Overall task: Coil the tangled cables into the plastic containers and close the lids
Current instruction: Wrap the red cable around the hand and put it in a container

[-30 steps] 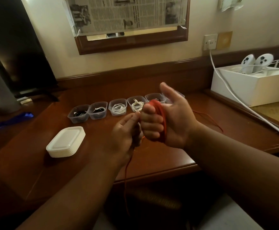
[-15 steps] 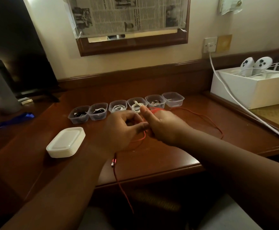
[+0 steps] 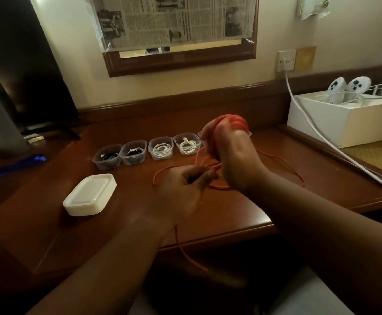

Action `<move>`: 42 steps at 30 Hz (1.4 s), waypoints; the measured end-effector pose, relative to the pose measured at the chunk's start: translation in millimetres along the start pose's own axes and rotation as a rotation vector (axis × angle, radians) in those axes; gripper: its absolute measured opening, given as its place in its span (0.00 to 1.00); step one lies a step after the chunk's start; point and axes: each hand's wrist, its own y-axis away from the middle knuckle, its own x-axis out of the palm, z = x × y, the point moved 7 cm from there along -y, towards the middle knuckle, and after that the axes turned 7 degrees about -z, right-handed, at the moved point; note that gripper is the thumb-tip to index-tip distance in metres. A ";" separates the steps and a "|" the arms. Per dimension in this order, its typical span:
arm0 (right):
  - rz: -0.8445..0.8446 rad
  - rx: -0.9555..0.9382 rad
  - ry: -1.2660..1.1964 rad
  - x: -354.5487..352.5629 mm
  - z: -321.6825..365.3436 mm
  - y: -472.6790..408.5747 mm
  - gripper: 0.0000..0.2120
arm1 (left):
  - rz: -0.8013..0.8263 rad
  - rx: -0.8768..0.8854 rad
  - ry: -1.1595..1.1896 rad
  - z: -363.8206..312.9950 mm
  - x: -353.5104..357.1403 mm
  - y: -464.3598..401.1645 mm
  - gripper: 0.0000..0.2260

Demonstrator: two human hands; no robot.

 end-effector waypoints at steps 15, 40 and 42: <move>0.268 0.525 -1.169 27.6 9.6 13.0 0.41 | -0.138 -0.187 0.546 16.6 -6.2 -11.4 0.12; 0.911 0.663 -0.256 47.8 -20.0 51.9 0.43 | 0.101 0.359 -0.079 -20.0 -17.3 -8.6 0.19; 0.866 0.630 -0.288 50.2 -22.5 47.4 0.43 | 0.136 0.263 0.048 -13.4 -14.0 -11.5 0.22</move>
